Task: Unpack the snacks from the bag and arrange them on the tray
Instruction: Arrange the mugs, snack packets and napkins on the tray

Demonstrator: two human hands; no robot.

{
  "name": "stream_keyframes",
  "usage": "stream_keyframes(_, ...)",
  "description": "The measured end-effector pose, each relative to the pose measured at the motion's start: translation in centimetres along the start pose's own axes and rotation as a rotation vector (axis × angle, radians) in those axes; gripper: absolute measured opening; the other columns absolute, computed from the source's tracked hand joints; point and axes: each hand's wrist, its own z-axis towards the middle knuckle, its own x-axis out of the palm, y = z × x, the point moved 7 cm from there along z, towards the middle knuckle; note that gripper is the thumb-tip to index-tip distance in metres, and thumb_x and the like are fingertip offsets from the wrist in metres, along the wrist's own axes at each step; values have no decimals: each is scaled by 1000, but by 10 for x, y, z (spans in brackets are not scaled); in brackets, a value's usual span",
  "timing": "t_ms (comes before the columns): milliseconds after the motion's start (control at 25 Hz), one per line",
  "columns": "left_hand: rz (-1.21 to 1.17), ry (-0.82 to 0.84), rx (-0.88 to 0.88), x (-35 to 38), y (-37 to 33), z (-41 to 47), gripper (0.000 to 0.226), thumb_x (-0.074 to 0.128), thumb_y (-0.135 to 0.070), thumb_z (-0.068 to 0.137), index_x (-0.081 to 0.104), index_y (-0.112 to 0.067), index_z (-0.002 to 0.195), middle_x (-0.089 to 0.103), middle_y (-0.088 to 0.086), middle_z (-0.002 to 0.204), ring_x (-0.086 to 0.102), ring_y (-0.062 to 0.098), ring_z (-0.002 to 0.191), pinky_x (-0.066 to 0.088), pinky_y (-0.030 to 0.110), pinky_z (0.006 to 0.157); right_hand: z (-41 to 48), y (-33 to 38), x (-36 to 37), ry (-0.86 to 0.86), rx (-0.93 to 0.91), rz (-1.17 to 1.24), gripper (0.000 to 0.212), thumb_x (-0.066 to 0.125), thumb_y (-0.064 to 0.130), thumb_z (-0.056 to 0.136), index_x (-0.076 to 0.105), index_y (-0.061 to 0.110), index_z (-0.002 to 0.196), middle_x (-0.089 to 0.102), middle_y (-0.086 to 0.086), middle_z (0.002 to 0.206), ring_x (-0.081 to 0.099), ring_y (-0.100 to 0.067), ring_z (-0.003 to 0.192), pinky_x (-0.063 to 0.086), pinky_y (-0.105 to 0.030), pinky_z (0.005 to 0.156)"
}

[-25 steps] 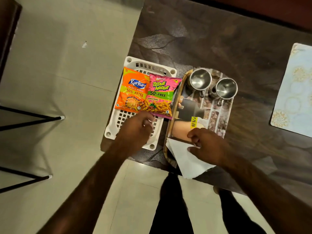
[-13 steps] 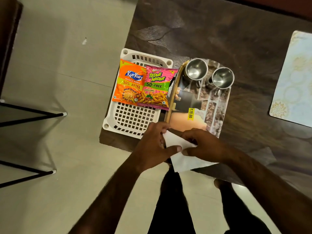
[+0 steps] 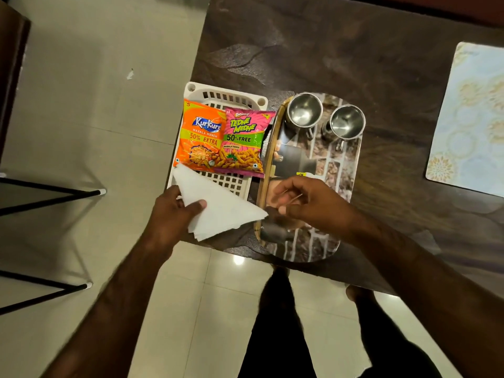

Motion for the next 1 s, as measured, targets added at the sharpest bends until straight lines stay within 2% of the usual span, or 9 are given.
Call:
stream_keyframes(160, 492, -147, 11, -6, -20, 5, 54, 74, -34, 86, 53, -7, 128, 62, 15, 126, 63, 36, 110, 55, 51, 91, -15, -16, -22, -76, 51, 25, 29, 65, -8, 88, 69, 7, 113, 69, -5, 92, 65, -2, 70, 51, -15, 59)
stream_keyframes(240, 804, -277, 39, -8, -40, -5, 64, 74, -42, 84, 46, -5, 128, 53, 19, 128, 60, 43, 111, 52, 50, 85, -21, -22, -38, -146, 56, 62, 28, 64, -9, 89, 70, 7, 111, 71, -4, 87, 69, -13, 71, 54, -21, 63)
stream_keyframes(320, 804, -343, 222, 6, -71, -16, 57, 72, -37, 84, 48, -7, 125, 51, 19, 126, 59, 44, 110, 50, 50, 83, -25, -27, -64, -306, 56, 78, 28, 61, -7, 89, 70, 11, 108, 73, -6, 87, 72, -29, 78, 57, -38, 73)
stream_keyframes(400, 660, -203, 452, 48, -108, -25, 48, 70, -33, 87, 53, -9, 124, 55, 15, 126, 57, 36, 113, 47, 42, 88, -25, -32, -103, -562, 46, 2, 26, 59, 0, 90, 69, 17, 107, 73, -7, 91, 71, -21, 81, 57, -37, 76)
stream_keyframes(520, 641, -55, 669, 122, -168, -24, 55, 68, -37, 87, 50, -8, 130, 50, 13, 132, 51, 31, 122, 46, 41, 96, -16, -29, -156, -832, 16, 20, 29, 68, 17, 86, 62, 24, 113, 66, 7, 94, 66, -10, 86, 56, -32, 79)
stream_keyframes(600, 652, -51, 678, 157, -201, -12, 67, 71, -44, 82, 46, -7, 131, 45, 15, 135, 48, 34, 125, 46, 43, 98, 0, -24, -173, -820, -2, 19, 54, 79, 33, 75, 56, 29, 123, 59, 6, 106, 59, -6, 90, 55, -31, 82)
stream_keyframes(720, 813, -32, 635, 192, -218, 10, 80, 75, -51, 76, 44, -7, 135, 41, 17, 138, 48, 37, 126, 44, 41, 103, 25, -11, -166, -699, -17, -203, 92, 86, 46, 64, 42, 24, 142, 46, -4, 134, 54, -10, 110, 50, -29, 93)
stream_keyframes(840, 868, -39, 701, 201, -218, 19, 73, 76, -43, 78, 48, -10, 136, 42, 17, 136, 50, 36, 123, 42, 38, 99, 38, -9, -155, -650, -42, -352, 86, 84, 41, 69, 43, 19, 142, 45, -7, 138, 47, -20, 124, 47, -38, 104)
stream_keyframes(1000, 803, 59, 784, 196, -213, 24, 76, 81, -37, 75, 50, -20, 143, 44, 15, 134, 49, 32, 124, 43, 35, 102, 38, -8, -158, -661, -70, -314, 74, 82, 35, 71, 51, 24, 137, 51, -4, 132, 45, -9, 110, 47, -32, 95)
